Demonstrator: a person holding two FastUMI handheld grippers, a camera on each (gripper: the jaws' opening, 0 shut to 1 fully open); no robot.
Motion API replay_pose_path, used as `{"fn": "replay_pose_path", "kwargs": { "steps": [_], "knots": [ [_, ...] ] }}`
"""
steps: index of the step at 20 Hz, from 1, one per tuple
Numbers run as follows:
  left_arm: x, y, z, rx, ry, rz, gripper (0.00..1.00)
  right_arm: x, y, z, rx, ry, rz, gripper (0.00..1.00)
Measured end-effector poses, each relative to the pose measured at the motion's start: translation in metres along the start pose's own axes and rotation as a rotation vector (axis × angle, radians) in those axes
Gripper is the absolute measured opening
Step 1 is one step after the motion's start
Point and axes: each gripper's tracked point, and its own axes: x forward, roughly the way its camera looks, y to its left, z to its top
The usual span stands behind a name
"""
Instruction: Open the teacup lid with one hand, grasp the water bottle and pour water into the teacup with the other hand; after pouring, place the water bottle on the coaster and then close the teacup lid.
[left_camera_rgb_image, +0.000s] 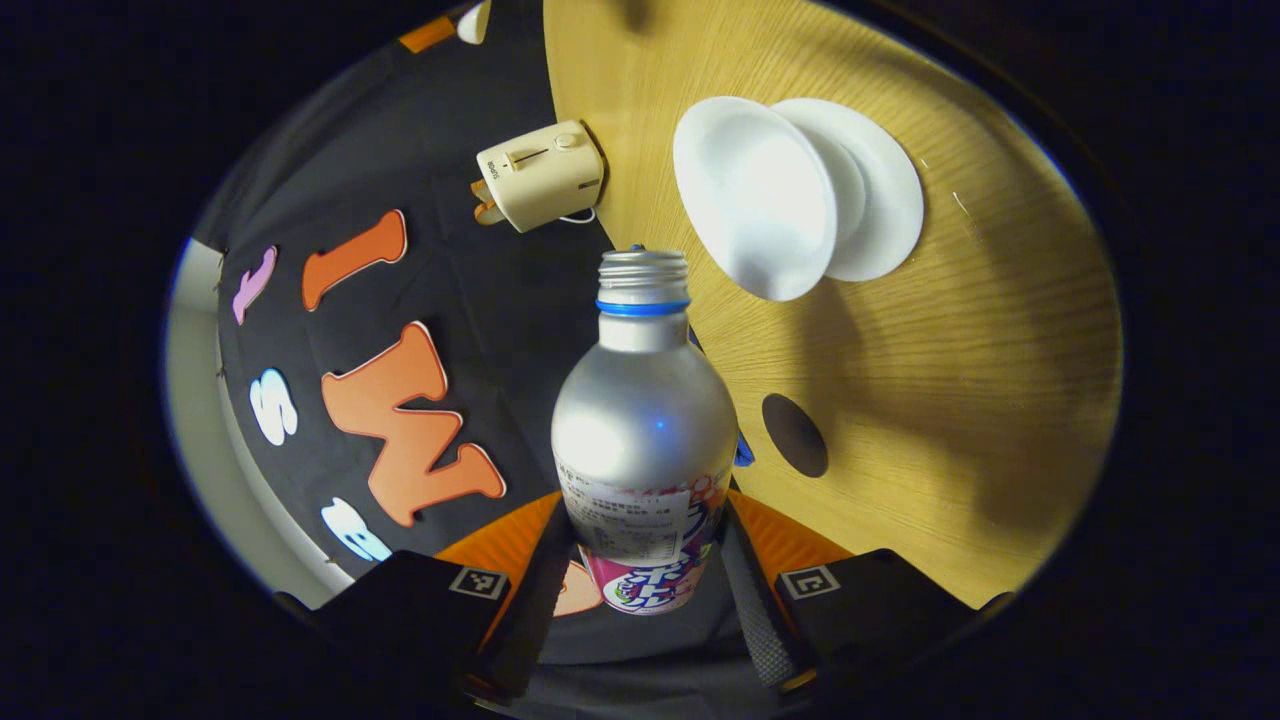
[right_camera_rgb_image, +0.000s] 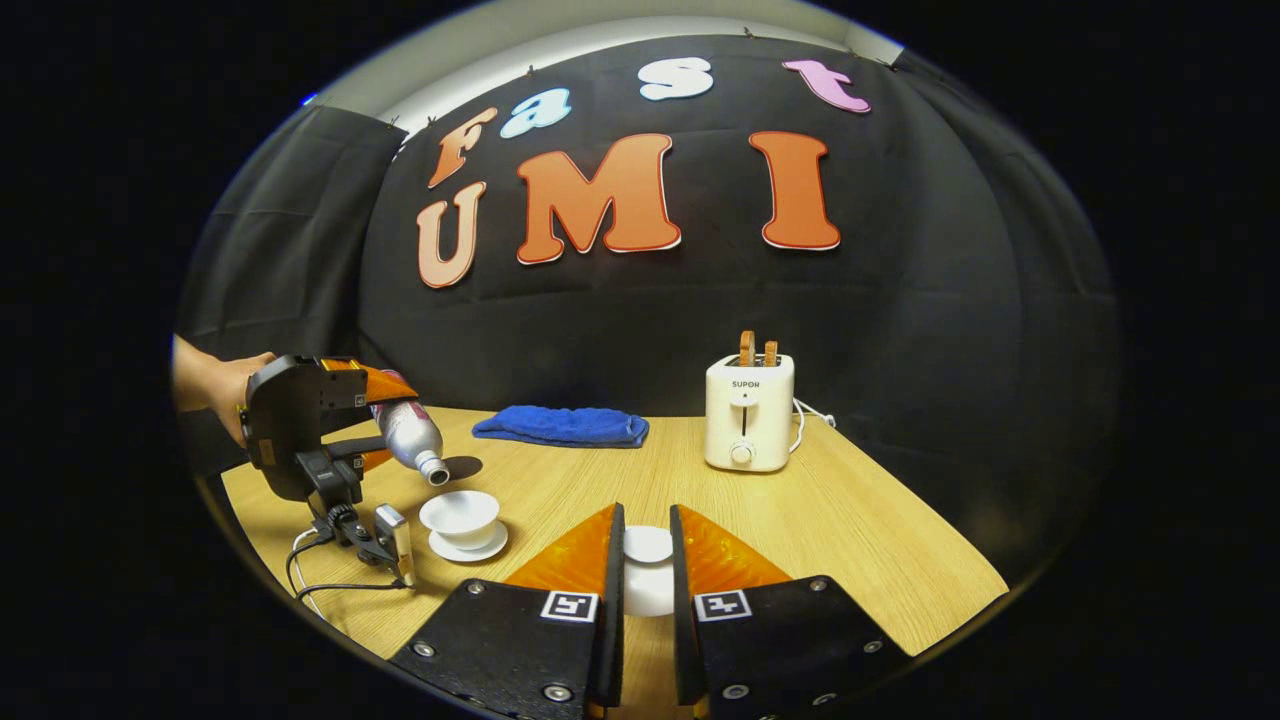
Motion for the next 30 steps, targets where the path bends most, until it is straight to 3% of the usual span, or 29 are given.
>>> {"fn": "replay_pose_path", "kwargs": {
  "steps": [12, 26, 30],
  "knots": [
    [-0.003, 0.019, 0.004, 0.147, 0.008, 0.104, 0.84, 0.003, -0.002, 0.000, -0.007, -0.003, 0.000, 0.21],
    [-0.032, 0.028, 0.018, 0.194, 0.036, 0.243, 0.84, -0.004, 0.003, 0.004, 0.016, -0.016, 0.017, 0.21],
    [-0.031, 0.016, 0.028, 0.203, 0.014, 0.241, 0.81, -0.006, 0.005, 0.003, 0.012, -0.016, 0.024, 0.21]
  ]
}}
